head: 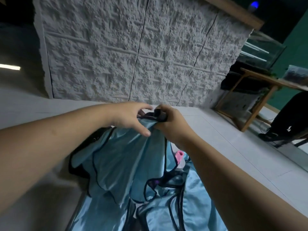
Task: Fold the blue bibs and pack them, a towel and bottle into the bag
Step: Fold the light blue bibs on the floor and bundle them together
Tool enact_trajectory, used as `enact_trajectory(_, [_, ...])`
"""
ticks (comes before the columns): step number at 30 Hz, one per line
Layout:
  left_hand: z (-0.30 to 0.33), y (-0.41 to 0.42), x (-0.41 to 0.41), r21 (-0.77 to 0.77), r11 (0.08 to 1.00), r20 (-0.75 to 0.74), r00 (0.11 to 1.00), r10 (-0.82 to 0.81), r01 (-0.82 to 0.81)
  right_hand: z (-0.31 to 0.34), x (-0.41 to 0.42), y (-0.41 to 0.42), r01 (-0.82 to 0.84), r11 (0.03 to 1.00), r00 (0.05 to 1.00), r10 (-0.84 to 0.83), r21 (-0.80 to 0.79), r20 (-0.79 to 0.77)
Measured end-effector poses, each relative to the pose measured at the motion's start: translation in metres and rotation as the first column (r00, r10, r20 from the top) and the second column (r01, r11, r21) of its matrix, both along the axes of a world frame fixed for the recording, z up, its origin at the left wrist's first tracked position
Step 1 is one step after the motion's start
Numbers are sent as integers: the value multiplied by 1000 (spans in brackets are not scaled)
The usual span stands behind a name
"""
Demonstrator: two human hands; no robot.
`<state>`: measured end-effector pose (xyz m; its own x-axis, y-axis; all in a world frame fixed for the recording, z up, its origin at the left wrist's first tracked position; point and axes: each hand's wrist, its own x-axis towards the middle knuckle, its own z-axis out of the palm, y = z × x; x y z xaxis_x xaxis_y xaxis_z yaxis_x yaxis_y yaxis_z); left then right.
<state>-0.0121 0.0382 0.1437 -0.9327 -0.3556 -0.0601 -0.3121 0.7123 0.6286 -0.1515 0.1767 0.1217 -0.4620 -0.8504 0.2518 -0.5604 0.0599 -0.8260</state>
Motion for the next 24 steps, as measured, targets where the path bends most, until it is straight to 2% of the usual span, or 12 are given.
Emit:
enact_trajectory(2, [-8,12,-12,42,999,-122,992,29,-24,3,8,-5,-39,999,997,40,14,-65])
enact_trajectory(5, [-19,10,-17,111,989,-123,986,111,-98,6,12,-3,-21,998,992,29,65,-126])
enact_trajectory(8, [-23,-2,-10,172,980,-107,988,116,-97,2,1,7,14,956,984,39,293,-176])
enact_trajectory(10, [-19,-6,-4,335,938,-171,973,153,-89,-11,-5,13,92,862,959,59,499,-279])
enact_trajectory(12, [-14,-9,1,455,883,-213,948,236,-117,-27,-11,20,161,800,963,1,578,-271])
enact_trajectory(16, [-8,-19,7,513,842,-224,921,318,-166,-48,-21,35,124,814,991,-125,567,-38])
enact_trajectory(18, [-8,-25,11,527,828,-234,904,357,-190,-52,-26,40,137,860,977,-199,491,75])
enact_trajectory(19, [-8,-28,12,541,818,-239,896,374,-196,-53,-28,42,138,894,952,-239,426,193])
enact_trajectory(21, [-10,-35,16,556,803,-248,879,407,-215,-50,-32,42,152,951,842,-268,270,469])
enact_trajectory(24, [-11,-43,22,558,795,-255,861,439,-240,-33,-35,43,173,970,665,-244,172,706])
